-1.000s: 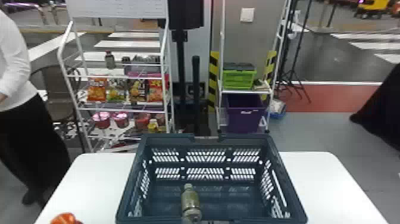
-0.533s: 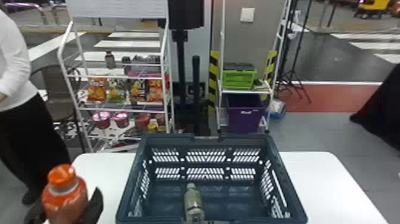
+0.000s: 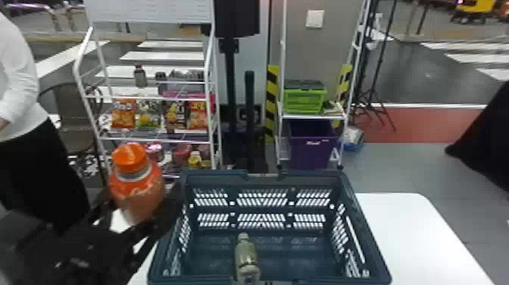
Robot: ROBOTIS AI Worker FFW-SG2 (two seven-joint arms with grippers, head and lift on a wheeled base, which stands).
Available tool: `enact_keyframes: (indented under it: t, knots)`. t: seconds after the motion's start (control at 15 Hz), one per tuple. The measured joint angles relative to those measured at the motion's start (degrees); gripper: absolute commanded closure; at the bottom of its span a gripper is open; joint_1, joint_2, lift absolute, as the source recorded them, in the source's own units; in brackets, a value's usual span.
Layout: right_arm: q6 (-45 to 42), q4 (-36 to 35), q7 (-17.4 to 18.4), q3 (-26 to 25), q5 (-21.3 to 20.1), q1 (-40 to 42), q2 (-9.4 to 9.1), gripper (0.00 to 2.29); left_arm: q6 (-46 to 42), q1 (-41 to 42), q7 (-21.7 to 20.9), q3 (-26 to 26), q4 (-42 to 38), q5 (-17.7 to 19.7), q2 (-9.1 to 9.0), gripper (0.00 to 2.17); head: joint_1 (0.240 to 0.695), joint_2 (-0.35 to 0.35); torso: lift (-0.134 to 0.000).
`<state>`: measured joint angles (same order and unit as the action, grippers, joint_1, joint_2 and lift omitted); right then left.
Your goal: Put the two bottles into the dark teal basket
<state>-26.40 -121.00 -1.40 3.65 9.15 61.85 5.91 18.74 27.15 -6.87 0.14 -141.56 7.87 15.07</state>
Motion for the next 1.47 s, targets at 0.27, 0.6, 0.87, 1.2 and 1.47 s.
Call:
enact_keyframes:
  t: [0.27,0.6,0.87,1.2,1.47]
  knots:
    - [1.26,0.41,0.0,-0.7,0.12,-0.45,-0.2,0.03,12.71,-15.39,-5.29,-6.81,8.02,1.13,1.58,1.91,0.499,0.0,0.0]
    - [3.19,0.56,-0.01,-2.6,1.39,-0.59,0.08,0.03,39.95,-34.88,-19.2,-17.5,18.06,-3.27,-0.44,1.91,0.499,0.0,0.0]
    - [3.9,1.12,-0.17,-3.65,2.38,-0.85,0.14,0.03,47.72,-45.32,-29.32,-25.64,31.01,-9.59,-3.08,1.91,0.499,0.0,0.0]
    - [4.0,2.0,-0.18,-3.74,2.88,-1.6,0.06,0.03,48.51,-53.64,-37.69,-29.95,47.9,-17.78,-8.3,1.91,0.499,0.0,0.0]
    - [4.39,2.19,-0.18,-3.74,2.98,-2.01,-0.02,0.03,48.94,-54.53,-39.06,-29.57,53.24,-22.68,-11.35,1.46,0.499,0.0,0.0]
